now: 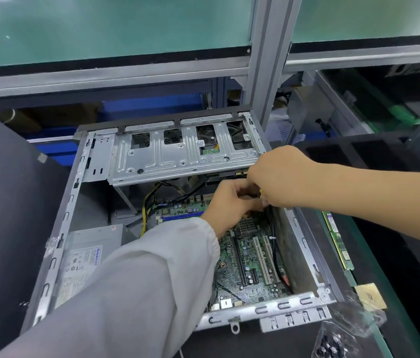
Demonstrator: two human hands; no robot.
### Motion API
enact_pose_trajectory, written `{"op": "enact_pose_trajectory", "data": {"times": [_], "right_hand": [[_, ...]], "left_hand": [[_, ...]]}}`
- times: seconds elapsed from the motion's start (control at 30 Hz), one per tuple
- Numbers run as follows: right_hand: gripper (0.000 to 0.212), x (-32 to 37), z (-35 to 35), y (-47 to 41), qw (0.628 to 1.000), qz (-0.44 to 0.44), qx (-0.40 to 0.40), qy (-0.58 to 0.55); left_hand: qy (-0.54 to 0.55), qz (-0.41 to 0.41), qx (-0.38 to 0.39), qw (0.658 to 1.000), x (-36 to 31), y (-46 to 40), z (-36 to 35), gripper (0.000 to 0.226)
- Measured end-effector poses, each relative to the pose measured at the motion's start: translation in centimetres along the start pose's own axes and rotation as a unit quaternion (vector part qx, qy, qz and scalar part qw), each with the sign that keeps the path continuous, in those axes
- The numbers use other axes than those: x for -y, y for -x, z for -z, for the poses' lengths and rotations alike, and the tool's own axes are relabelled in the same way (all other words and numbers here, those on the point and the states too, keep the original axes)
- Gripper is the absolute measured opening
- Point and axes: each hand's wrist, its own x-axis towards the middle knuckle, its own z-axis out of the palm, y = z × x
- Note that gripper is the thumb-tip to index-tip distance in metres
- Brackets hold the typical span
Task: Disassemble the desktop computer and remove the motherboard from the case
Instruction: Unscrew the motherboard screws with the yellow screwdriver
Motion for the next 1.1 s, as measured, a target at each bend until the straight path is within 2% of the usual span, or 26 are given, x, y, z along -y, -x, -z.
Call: {"op": "enact_pose_trajectory", "data": {"times": [0.1,0.2,0.23,0.27,0.33,0.43,0.5,0.57,0.7,0.83,0.93,0.97,1.1], "right_hand": [[0.008,-0.3,-0.2,0.0,1.000,0.002,0.005,-0.020],[0.033,-1.2,-0.3,0.1,0.998,-0.017,-0.039,-0.046],[0.035,-1.4,-0.4,0.1,0.997,-0.020,-0.059,-0.039],[0.032,-1.5,-0.6,0.1,0.997,-0.019,-0.073,-0.029],[0.024,-1.5,-1.0,0.2,0.996,-0.016,-0.081,-0.033],[0.026,-1.6,-1.8,0.5,0.993,-0.020,-0.102,-0.058],[0.033,-1.7,-2.3,0.8,0.990,-0.014,-0.120,-0.079],[0.034,-1.7,-2.6,1.1,0.986,-0.007,-0.129,-0.102],[0.022,-1.9,-2.3,1.2,0.982,0.001,-0.126,-0.142],[0.019,-2.1,-1.6,1.5,0.980,0.010,-0.101,-0.170],[0.041,-2.0,-1.6,1.7,0.985,-0.011,-0.129,-0.117],[0.042,-2.0,-1.6,1.6,0.985,-0.017,-0.133,-0.108],[0.021,-1.5,-1.8,1.3,0.975,-0.018,-0.129,-0.178]], "left_hand": [[-0.012,-0.006,0.014,1.000,-0.2,-0.4,-0.1,0.016],[-0.023,-0.012,0.011,1.000,0.0,-0.7,-0.2,0.013],[-0.027,-0.012,0.010,1.000,0.1,-0.7,-0.1,0.009],[-0.034,-0.014,0.005,0.999,0.1,-0.7,-0.1,0.008],[-0.044,-0.015,-0.005,0.999,0.3,-0.8,-0.1,0.026],[-0.027,-0.017,0.006,0.999,0.5,-0.6,-0.2,0.009],[-0.019,-0.022,0.015,0.999,0.7,-0.4,-0.1,0.013],[-0.012,-0.031,0.031,0.999,0.6,-0.2,0.1,0.006],[0.017,-0.034,0.041,0.998,0.2,-0.1,0.2,0.015],[0.031,-0.044,0.022,0.998,0.3,-0.1,0.1,0.015],[0.017,-0.046,0.023,0.999,0.4,-0.3,-0.1,0.015],[0.020,-0.041,0.019,0.999,0.4,-0.3,-0.1,0.013],[0.023,-0.025,0.028,0.999,0.3,-0.4,-0.1,0.012]]}}
